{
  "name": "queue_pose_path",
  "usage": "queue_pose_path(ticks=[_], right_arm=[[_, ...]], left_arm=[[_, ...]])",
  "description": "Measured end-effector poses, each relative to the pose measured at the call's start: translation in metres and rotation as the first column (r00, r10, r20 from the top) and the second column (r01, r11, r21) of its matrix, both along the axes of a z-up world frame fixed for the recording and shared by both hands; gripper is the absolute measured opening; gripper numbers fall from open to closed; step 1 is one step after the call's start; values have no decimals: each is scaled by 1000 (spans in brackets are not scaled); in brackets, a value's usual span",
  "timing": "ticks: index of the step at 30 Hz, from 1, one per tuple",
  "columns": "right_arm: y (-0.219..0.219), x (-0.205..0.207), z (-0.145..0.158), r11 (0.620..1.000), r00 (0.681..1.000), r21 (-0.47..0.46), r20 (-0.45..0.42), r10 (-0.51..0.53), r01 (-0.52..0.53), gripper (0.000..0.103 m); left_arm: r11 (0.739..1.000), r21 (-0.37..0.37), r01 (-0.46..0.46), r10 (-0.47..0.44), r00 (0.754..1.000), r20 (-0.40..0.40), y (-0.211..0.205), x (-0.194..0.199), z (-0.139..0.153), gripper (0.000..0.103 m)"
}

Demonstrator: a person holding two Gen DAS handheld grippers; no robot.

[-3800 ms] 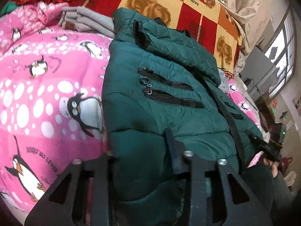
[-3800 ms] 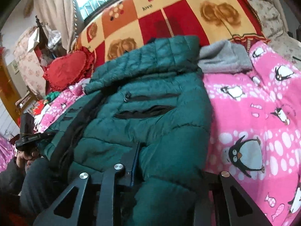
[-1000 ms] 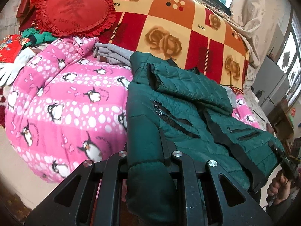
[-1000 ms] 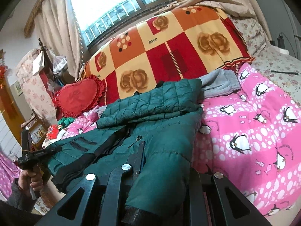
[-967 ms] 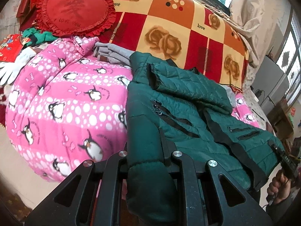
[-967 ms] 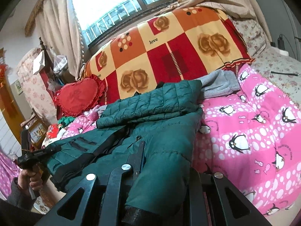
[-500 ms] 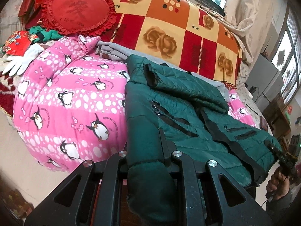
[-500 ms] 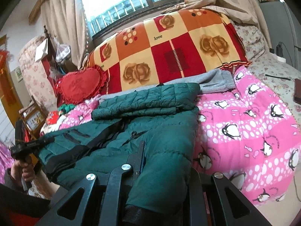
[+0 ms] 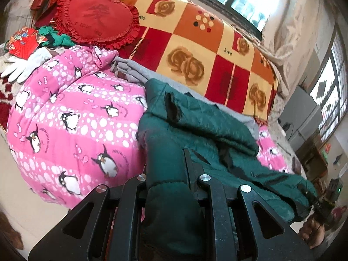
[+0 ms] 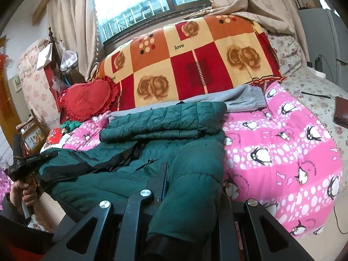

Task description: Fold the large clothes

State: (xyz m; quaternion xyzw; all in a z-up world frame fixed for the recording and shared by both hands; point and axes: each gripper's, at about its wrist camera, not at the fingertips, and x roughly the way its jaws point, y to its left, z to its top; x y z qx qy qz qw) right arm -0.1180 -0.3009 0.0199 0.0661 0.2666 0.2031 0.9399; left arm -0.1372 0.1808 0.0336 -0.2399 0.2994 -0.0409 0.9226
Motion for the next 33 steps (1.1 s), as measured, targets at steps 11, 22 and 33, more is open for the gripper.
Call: queue_pose_path(ticks=[11,22,33], right_arm=[[8,51,27,998,995,8,80,-63,63,15],[18,98,70,993,980,28,160,-121,118,15],[33,158,74,990,979,22,149,-142,140,15]], left_arm=[[997,-43,-59,63,993,103,8,32,23,14],[992,-3,-128,126,972,199,3,69,62,14],[989,-2,-146,145,978,148,11,124,58,14]])
